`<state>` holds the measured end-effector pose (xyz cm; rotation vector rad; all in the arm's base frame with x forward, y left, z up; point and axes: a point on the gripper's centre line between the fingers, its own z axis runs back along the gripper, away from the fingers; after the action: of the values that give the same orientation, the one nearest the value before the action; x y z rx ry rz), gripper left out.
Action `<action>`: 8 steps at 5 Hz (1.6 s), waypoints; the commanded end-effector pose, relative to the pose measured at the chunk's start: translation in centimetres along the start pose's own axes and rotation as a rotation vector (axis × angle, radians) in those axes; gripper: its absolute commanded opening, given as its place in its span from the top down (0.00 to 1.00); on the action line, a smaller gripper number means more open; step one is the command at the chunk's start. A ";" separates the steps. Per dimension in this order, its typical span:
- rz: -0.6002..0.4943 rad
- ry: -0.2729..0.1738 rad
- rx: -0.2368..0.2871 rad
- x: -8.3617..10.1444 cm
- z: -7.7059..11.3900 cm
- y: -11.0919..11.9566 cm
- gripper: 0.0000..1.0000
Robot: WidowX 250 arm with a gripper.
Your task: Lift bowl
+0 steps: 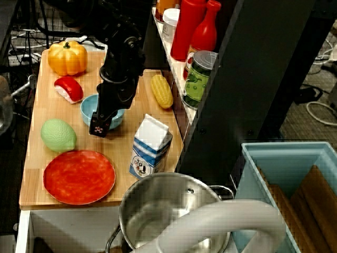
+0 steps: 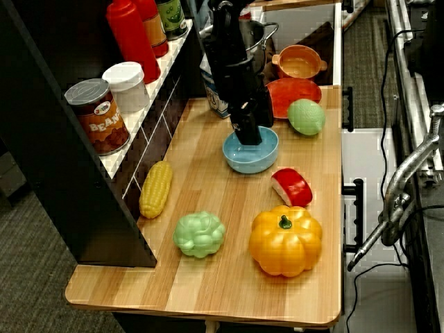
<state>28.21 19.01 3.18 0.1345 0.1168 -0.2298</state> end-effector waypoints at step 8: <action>0.073 -0.067 -0.112 0.5 10.9 4.3 1.00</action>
<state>30.66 20.79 12.73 -0.0186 0.0977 -0.1508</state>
